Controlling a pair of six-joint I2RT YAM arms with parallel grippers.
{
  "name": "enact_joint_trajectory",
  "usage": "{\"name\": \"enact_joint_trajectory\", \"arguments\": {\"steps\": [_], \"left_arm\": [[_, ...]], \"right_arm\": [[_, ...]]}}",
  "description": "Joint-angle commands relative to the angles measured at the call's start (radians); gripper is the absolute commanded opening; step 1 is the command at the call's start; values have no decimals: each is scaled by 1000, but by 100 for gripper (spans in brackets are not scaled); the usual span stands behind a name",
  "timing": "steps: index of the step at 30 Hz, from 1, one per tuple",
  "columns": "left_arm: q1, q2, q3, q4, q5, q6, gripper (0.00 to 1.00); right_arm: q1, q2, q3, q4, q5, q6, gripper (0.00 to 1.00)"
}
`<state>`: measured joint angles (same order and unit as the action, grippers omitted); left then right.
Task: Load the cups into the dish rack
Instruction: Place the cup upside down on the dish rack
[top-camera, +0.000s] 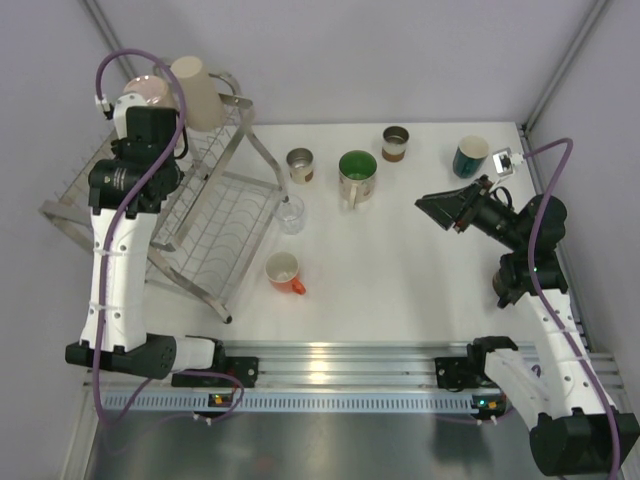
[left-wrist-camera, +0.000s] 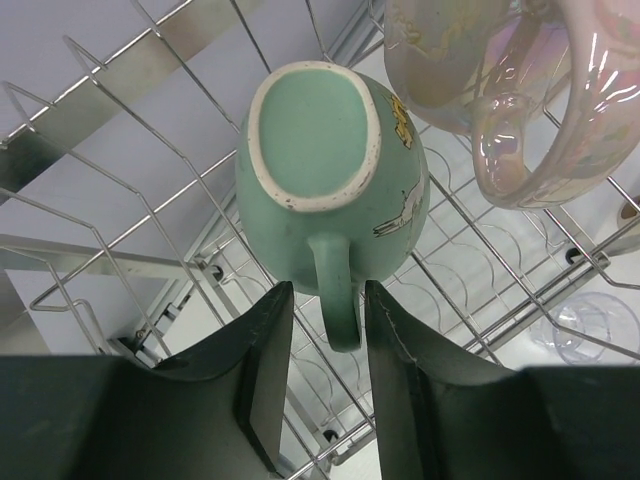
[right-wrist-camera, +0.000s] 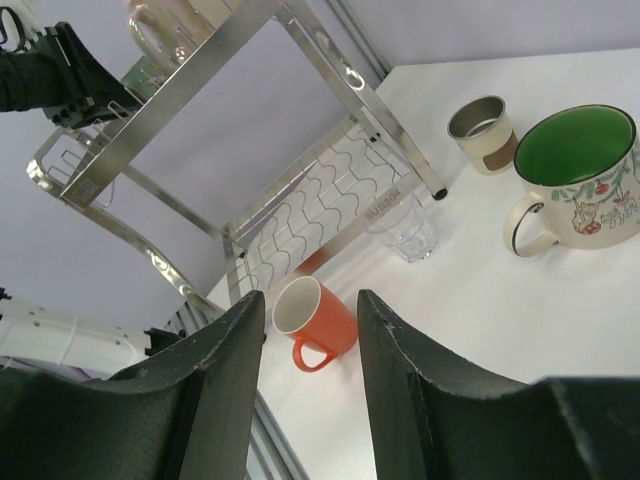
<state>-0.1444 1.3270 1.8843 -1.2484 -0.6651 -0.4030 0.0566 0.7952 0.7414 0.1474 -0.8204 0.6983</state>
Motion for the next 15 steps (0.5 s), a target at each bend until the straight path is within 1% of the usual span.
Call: {"name": "enact_joint_trajectory", "arguments": {"steps": [1, 8, 11, 12, 13, 14, 15], "left_arm": [[2, -9, 68, 53, -33, 21, 41], [2, 32, 260, 72, -24, 85, 48], [0, 44, 318, 125, 27, 116, 53], [2, 44, 326, 141, 63, 122, 57], [0, 40, 328, 192, 105, 128, 60], [0, 37, 320, 220, 210, 130, 64], [0, 34, 312, 253, 272, 130, 76]], "right_arm": [[3, 2, 50, 15, 6, -25, 43], [3, 1, 50, -2, 17, -33, 43], [3, 7, 52, -6, 30, -33, 43], [3, 13, 53, -11, 46, -31, 43], [3, 21, 56, -23, 58, -25, 43], [3, 25, 65, -35, 75, -23, 43], [3, 38, 69, -55, 105, -23, 43]]}}
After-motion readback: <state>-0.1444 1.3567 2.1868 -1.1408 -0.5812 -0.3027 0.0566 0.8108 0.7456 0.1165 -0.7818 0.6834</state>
